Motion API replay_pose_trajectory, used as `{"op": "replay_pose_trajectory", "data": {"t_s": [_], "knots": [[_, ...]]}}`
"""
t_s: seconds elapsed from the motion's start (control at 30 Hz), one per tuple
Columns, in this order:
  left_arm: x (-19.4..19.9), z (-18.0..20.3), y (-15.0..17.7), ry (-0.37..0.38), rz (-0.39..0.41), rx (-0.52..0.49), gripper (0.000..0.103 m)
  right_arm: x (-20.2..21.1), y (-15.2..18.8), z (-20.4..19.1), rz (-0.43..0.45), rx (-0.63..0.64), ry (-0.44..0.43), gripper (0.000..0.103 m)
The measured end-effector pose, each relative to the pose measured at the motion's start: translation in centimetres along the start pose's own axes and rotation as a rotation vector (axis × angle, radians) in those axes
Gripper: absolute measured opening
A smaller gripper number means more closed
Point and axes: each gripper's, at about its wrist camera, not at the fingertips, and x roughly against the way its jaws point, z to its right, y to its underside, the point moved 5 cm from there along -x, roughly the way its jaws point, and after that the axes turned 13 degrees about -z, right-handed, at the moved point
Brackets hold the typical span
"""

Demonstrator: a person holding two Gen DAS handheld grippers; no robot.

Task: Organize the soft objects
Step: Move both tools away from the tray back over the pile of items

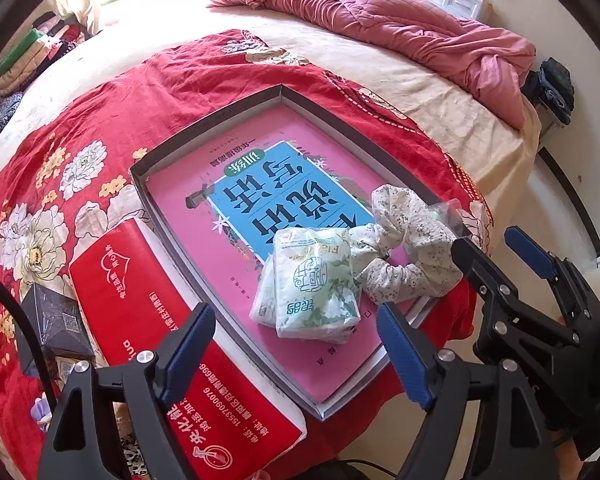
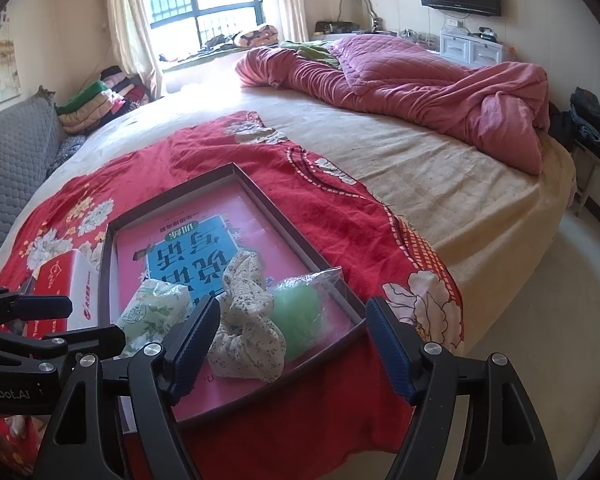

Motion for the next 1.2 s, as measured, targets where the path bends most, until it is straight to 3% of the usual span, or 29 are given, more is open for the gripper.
{"op": "replay_pose_trajectory", "data": {"t_s": [0.3, 1.2], "knots": [[1.1, -0.8, 1.2, -0.02, 0.01, 0.025, 0.084, 1.4, -0.2, -0.3, 0.02, 0.015, 0.033, 0.077], [6.5, -4.8, 6.2, -0.028, 0.096, 0.114, 0.084, 6.9, 0.0, -5.4, 0.09, 0.093, -0.015, 0.078]]}}
